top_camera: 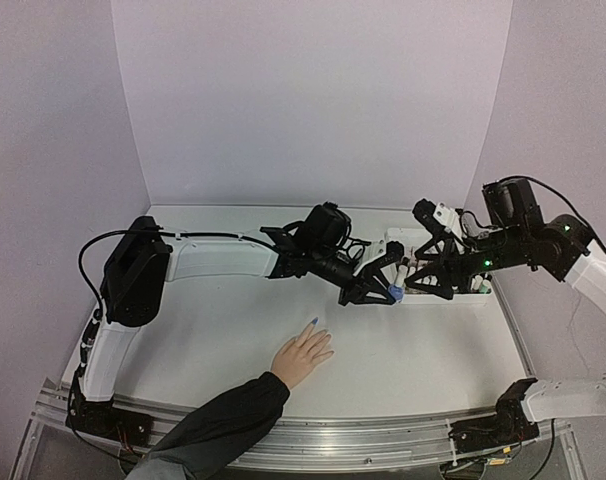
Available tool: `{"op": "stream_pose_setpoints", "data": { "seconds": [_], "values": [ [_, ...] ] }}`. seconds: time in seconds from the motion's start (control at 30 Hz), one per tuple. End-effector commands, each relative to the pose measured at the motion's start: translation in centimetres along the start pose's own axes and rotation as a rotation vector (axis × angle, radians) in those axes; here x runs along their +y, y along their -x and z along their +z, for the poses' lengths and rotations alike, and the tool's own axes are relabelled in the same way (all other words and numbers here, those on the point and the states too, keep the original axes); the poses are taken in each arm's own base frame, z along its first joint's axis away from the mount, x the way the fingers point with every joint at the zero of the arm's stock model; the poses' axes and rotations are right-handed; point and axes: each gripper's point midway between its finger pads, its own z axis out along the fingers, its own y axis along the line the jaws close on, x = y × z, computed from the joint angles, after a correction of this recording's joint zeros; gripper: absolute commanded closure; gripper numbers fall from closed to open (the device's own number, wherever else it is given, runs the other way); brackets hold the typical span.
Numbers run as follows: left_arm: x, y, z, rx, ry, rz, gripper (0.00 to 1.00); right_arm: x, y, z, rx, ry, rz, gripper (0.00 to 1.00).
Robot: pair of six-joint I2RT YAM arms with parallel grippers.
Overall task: Paint the nails
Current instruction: Screw the nail polish bottle cap onto the nail polish bottle.
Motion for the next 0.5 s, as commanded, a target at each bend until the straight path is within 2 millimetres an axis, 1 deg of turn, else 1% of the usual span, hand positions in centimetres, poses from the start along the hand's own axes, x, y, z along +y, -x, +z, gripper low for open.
{"op": "stream_pose_setpoints", "data": {
  "seconds": [0.0,0.13,0.2,0.27,0.3,0.33,0.47],
  "values": [
    [-1.9,4.7,-2.6,-0.077,-0.063,0.092,1.00,1.1,-0.7,0.7,0.039,0.090,-0.085,0.36],
    [-2.4,4.7,-2.6,-0.079,-0.083,0.090,1.00,0.5,-0.6,1.1,0.049,0.078,-0.129,0.35],
    [-2.4,4.7,-2.6,-0.078,-0.087,0.090,1.00,0.6,-0.5,1.4,0.049,0.095,-0.136,0.36],
    [-2.4,4.5,-2.6,-0.076,-0.090,0.091,1.00,0.7,-0.2,1.7,0.044,0.117,-0.138,0.40],
    [-2.5,4.6,-2.6,-0.076,-0.091,0.091,1.00,0.8,-0.1,1.9,0.043,0.130,-0.134,0.45],
    [-2.5,4.6,-2.6,-0.077,-0.093,0.092,1.00,0.8,-0.1,2.1,0.044,0.138,-0.132,0.47],
    [-2.4,4.8,-2.5,-0.082,-0.100,0.091,1.00,0.6,-0.3,2.5,0.045,0.129,-0.142,0.51]
  ]
}}
